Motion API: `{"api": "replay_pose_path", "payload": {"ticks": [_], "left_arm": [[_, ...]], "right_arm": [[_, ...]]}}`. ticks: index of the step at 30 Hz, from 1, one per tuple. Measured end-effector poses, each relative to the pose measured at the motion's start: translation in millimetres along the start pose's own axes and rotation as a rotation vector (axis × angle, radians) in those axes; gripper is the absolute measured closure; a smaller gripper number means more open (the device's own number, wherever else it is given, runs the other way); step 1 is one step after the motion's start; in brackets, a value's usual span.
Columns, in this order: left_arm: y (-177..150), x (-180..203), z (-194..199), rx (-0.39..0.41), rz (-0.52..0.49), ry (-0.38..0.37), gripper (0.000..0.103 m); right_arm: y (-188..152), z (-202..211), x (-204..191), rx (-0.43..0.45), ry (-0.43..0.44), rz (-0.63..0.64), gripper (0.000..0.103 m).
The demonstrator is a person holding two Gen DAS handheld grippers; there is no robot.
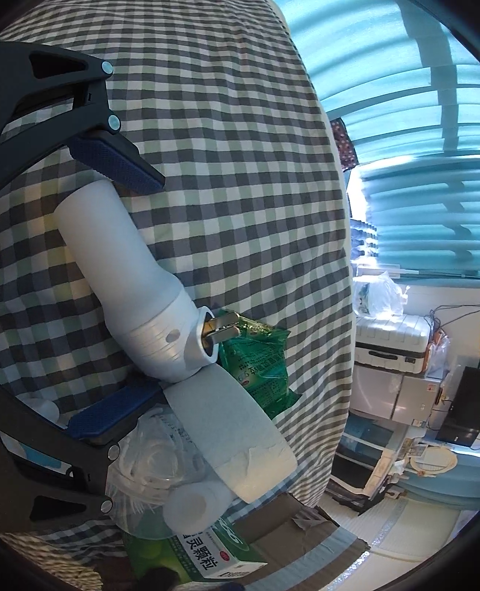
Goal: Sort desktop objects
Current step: 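Grasp the white plug adapter with the left gripper while the right moves toward the white plush toy, then grasp the white plush toy with the right gripper while the left lifts the plug adapter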
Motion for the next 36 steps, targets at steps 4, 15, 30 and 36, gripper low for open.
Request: {"api": "replay_pose_path", "payload": {"ticks": [4,15,30,36], "left_arm": [[-11,4,-1,-0.028,-0.028,0.033,0.007],[-12,-3,9,-0.036,0.014,0.044,0.064],[11,-26,39,0.026,0.087,0.023,0.070],[19,-38,50,0.054,0.132,0.032,0.072]], "right_arm": [[-9,-12,4,-0.042,-0.099,0.061,0.000],[-10,-5,-12,-0.085,-0.039,0.075,0.000],[-21,9,-92,-0.096,0.333,0.084,0.000],[-40,-29,-86,-0.204,0.381,-0.007,0.000]]}}
Point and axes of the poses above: each gripper's, at about its wrist camera, not at the fingertips, and z roughly against the way its jaws point, x to its right, y to its top, the point moved 8 cm from there along -z, roughly the way its jaws point, and after that the axes turned 5 degrees about y, right-handed, at the moved point
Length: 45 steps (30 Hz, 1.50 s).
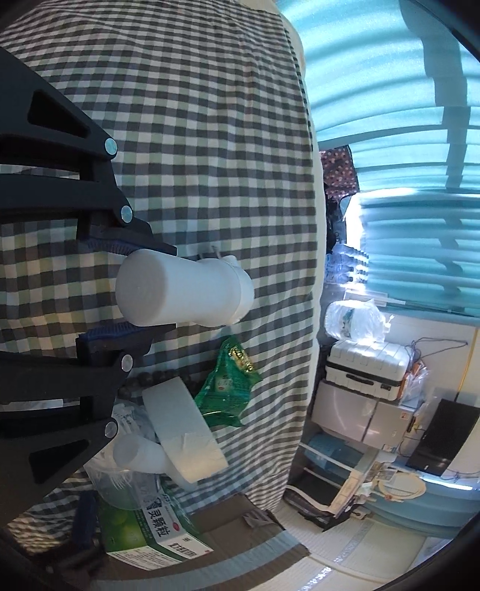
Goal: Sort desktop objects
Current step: 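Grasp the white plush toy with the right gripper while the left lifts the plug adapter, then lift both held items and carry them over the cardboard box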
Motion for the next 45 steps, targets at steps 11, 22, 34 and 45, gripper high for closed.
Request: {"api": "replay_pose_path", "payload": {"ticks": [11,22,34,45], "left_arm": [[6,-1,15,0.023,0.030,0.007,0.072],[23,-7,71,0.140,0.059,0.010,0.088],[-4,-19,17,-0.016,0.034,0.059,0.024],[-29,-10,-28,-0.127,0.064,0.051,0.041]], "right_arm": [[-5,-33,14,-0.021,-0.051,-0.057,0.019],[15,9,11,0.089,-0.057,-0.037,0.019],[17,76,-1,0.235,-0.076,-0.030,0.019],[43,134,4,0.403,-0.105,-0.056,0.019]]}}
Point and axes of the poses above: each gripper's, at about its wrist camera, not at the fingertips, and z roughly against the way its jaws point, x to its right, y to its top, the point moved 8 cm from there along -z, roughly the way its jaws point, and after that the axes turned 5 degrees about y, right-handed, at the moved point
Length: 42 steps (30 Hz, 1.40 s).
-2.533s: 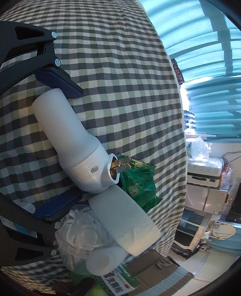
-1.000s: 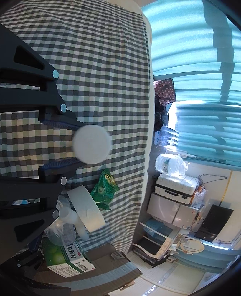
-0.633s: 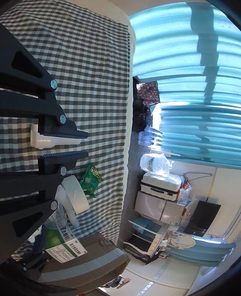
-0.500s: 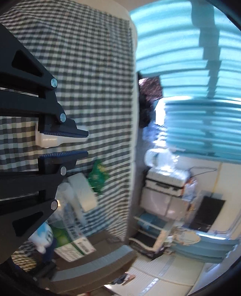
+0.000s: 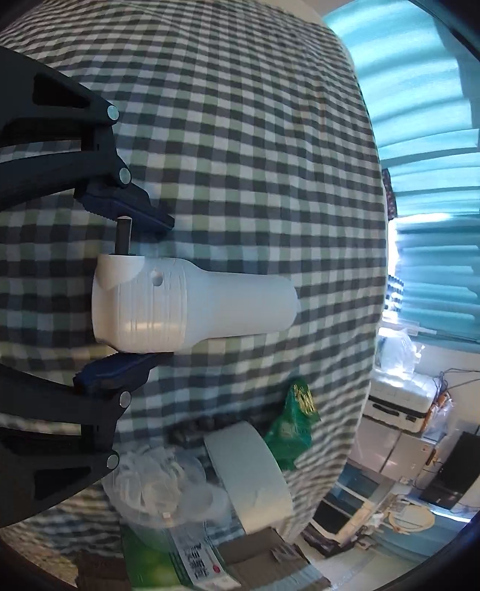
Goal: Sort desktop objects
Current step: 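Lift both held items and carry them over the cardboard box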
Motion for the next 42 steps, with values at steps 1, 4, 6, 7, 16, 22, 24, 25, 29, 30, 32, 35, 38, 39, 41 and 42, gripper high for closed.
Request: {"api": "replay_pose_path", "payload": {"ticks": [1,4,6,7,16,22,24,25,29,30,32,35,38,39,41,42], "left_arm": [[2,0,6,0.018,0.011,-0.009,0.041],[9,7,33,0.102,-0.006,0.020,0.041],[13,12,54,0.156,-0.014,0.022,0.041],[14,14,62,0.175,-0.016,0.017,0.041],[7,14,122,0.289,-0.032,0.010,0.041],[-1,22,168,0.357,-0.073,0.022,0.041],[-3,24,182,0.379,-0.067,0.030,0.041],[-4,24,189,0.387,-0.062,0.031,0.041],[-4,29,220,0.432,-0.035,0.032,0.041],[-2,30,228,0.444,-0.030,0.032,0.041],[1,34,241,0.463,-0.025,0.034,0.041],[1,48,261,0.485,-0.026,0.030,0.041],[4,61,280,0.512,-0.021,0.031,0.041],[5,65,285,0.522,-0.022,0.031,0.041],[6,74,295,0.534,-0.027,0.029,0.041],[6,79,300,0.541,-0.031,0.026,0.041]], "right_arm": [[4,5,3,0.013,-0.004,-0.008,0.019],[13,23,15,0.043,-0.021,-0.020,0.019],[19,31,23,0.060,-0.036,-0.035,0.019],[20,34,26,0.066,-0.041,-0.043,0.019],[32,84,42,0.126,-0.081,-0.032,0.019],[40,113,44,0.170,-0.101,0.004,0.019],[42,119,46,0.186,-0.107,0.011,0.019],[44,123,47,0.195,-0.105,0.010,0.019],[44,138,54,0.230,-0.112,0.015,0.019],[45,142,55,0.241,-0.119,0.020,0.019],[45,148,59,0.255,-0.120,0.017,0.019],[43,155,67,0.263,-0.102,-0.008,0.019],[43,165,72,0.281,-0.086,-0.020,0.019],[43,168,74,0.287,-0.087,-0.017,0.019],[44,174,78,0.296,-0.089,-0.019,0.019],[43,177,81,0.301,-0.087,-0.027,0.019]]}}
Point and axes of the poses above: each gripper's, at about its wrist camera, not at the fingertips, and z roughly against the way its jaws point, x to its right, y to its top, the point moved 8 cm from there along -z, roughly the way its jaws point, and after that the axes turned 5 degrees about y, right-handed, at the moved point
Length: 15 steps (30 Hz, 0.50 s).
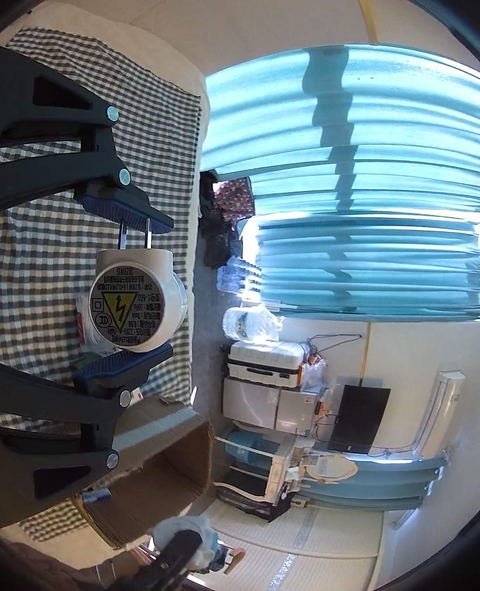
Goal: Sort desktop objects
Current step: 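Lift both held items and carry them over the cardboard box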
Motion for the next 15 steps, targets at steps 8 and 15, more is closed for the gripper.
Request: {"api": "replay_pose_path", "payload": {"ticks": [8,15], "left_arm": [[21,43,24,0.044,-0.044,-0.021,0.041],[31,87,35,0.073,-0.080,-0.063,0.041]], "right_arm": [[10,23,30,0.034,-0.017,-0.047,0.019],[14,40,61,0.048,-0.053,-0.065,0.019]]}}
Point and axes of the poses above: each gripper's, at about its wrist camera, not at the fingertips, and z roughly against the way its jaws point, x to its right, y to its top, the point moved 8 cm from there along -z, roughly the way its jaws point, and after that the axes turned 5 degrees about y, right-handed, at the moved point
